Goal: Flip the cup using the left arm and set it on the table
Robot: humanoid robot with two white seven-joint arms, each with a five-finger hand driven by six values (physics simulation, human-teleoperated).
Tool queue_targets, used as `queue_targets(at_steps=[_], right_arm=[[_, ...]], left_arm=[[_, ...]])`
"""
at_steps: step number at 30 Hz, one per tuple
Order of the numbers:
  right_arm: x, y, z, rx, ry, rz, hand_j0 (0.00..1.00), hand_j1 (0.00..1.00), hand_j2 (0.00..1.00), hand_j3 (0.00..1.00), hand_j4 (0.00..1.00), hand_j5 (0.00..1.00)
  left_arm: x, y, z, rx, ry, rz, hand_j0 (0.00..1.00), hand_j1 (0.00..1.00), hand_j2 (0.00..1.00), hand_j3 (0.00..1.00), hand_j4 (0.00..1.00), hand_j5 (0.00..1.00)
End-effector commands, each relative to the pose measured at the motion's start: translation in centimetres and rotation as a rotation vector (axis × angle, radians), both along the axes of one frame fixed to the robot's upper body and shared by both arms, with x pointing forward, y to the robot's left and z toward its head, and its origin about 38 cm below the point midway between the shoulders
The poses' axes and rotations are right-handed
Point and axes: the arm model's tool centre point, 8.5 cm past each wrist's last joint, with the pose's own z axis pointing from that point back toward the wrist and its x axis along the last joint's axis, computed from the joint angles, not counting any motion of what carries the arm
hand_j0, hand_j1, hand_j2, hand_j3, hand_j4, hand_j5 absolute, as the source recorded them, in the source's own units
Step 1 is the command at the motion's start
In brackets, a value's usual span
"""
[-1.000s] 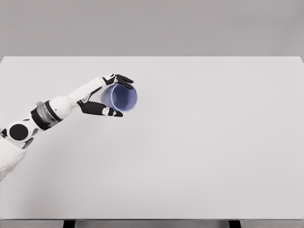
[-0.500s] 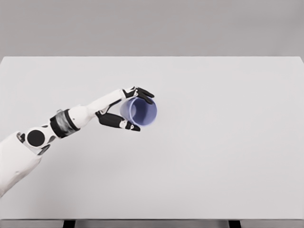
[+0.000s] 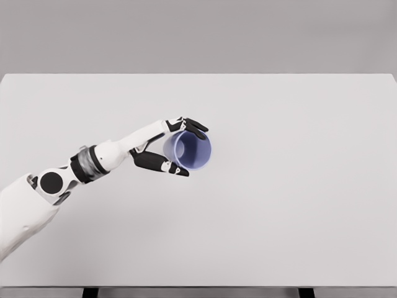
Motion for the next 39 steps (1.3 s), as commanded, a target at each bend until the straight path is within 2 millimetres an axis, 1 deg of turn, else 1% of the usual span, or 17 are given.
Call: queue_targets(at_steps=[1, 8, 11, 14, 22, 24, 30, 32, 39], right_arm=[[0.0, 0.0, 0.0, 0.000, 0.000, -0.001, 1.00, 1.00, 1.00, 1.00, 1.00, 1.00], [-0.1, 0.0, 0.0, 0.000, 0.001, -0.001, 1.00, 1.00, 1.00, 1.00, 1.00, 1.00], [-0.1, 0.0, 0.0, 0.000, 0.001, -0.001, 1.00, 1.00, 1.00, 1.00, 1.00, 1.00], [0.0, 0.0, 0.0, 0.000, 0.000, -0.001, 1.00, 1.00, 1.00, 1.00, 1.00, 1.00], [0.0, 0.0, 0.0, 0.000, 0.000, -0.001, 1.00, 1.00, 1.00, 1.00, 1.00, 1.00], [0.0, 0.0, 0.0, 0.000, 0.000, -0.001, 1.00, 1.00, 1.00, 1.00, 1.00, 1.00], [0.0, 0.0, 0.0, 0.000, 0.000, -0.001, 1.00, 1.00, 1.00, 1.00, 1.00, 1.00], [-0.1, 0.0, 0.0, 0.000, 0.001, -0.001, 1.00, 1.00, 1.00, 1.00, 1.00, 1.00], [-0.1, 0.0, 0.0, 0.000, 0.001, -0.001, 1.00, 1.00, 1.00, 1.00, 1.00, 1.00]], left_arm=[[0.0, 0.1, -0.1, -0.009, 0.013, 0.003, 0.66, 0.66, 0.66, 0.66, 0.66, 0.66], [-0.2, 0.0, -0.5, -0.009, 0.030, -0.001, 0.66, 0.66, 0.66, 0.66, 0.66, 0.66], [-0.7, -0.7, -1.3, -0.039, 0.086, -0.026, 0.66, 0.66, 0.66, 0.66, 0.66, 0.66], [-0.8, -0.8, -1.4, -0.065, 0.113, -0.028, 0.66, 0.66, 0.66, 0.66, 0.66, 0.66], [-1.2, -2.3, -1.4, -0.106, 0.180, -0.078, 0.66, 0.66, 0.66, 0.66, 0.66, 0.66], [-1.6, -2.6, -1.9, -0.113, 0.206, -0.089, 0.66, 0.66, 0.66, 0.66, 0.66, 0.66], [-2.3, -3.0, -3.0, -0.114, 0.259, -0.108, 0.66, 0.66, 0.66, 0.66, 0.66, 0.66], [-2.4, -3.4, -3.0, -0.111, 0.270, -0.122, 0.66, 0.66, 0.66, 0.66, 0.66, 0.66], [-2.7, -3.6, -3.5, -0.113, 0.291, -0.130, 0.66, 0.66, 0.66, 0.66, 0.66, 0.66]])
